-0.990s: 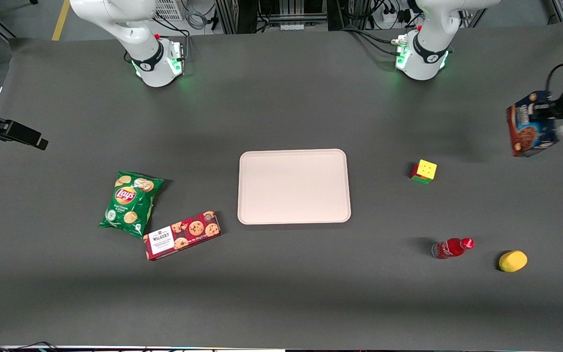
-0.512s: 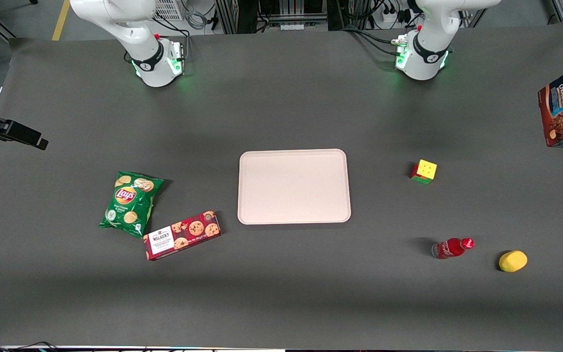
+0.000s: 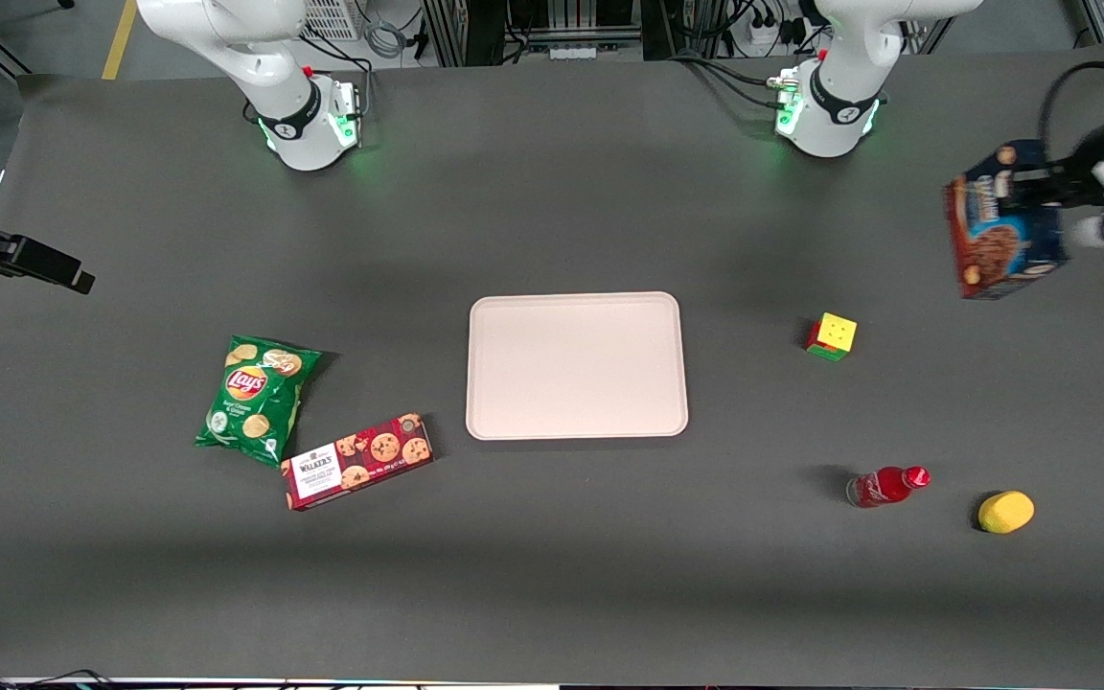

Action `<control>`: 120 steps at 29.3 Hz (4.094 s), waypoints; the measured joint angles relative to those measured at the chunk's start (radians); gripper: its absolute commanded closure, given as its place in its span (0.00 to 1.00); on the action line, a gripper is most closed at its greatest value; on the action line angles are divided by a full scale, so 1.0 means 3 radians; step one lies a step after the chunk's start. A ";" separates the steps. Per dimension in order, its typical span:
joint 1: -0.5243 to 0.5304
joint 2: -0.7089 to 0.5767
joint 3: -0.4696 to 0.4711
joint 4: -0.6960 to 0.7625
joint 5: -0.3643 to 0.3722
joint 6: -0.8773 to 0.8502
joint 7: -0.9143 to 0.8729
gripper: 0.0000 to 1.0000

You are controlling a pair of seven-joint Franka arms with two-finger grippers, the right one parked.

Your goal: Place cookie box on tray

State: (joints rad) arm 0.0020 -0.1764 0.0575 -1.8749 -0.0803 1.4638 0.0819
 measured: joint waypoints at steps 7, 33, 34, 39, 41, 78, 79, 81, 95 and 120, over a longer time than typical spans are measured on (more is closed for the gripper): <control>-0.0006 0.0001 -0.0584 0.0022 -0.0338 0.0021 -0.0686 0.91; -0.0031 0.0677 -0.2614 -0.0111 -0.0330 0.1412 -0.3240 0.92; -0.0034 0.0725 -0.2628 -0.0127 -0.0282 0.1467 -0.3257 0.92; -0.0050 0.1305 -0.2644 -0.0175 0.0312 0.1919 -0.3451 0.92; -0.0053 0.1362 -0.2643 -0.0176 0.0358 0.1960 -0.3468 0.92; -0.0231 0.2596 -0.2604 -0.0028 0.1744 0.2696 -0.4025 0.00; -0.0231 0.2597 -0.2602 -0.0026 0.1747 0.2697 -0.4025 0.00; -0.0231 0.2599 -0.2593 -0.0023 0.1753 0.2697 -0.4025 0.00; -0.0226 0.2614 -0.2561 0.0079 0.1769 0.2646 -0.4025 0.00; -0.0037 0.1473 -0.2259 0.1092 0.0976 0.0465 -0.2021 0.00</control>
State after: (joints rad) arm -0.0090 0.2655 -0.6201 -1.5473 0.2125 1.6033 -0.5243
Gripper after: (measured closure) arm 0.000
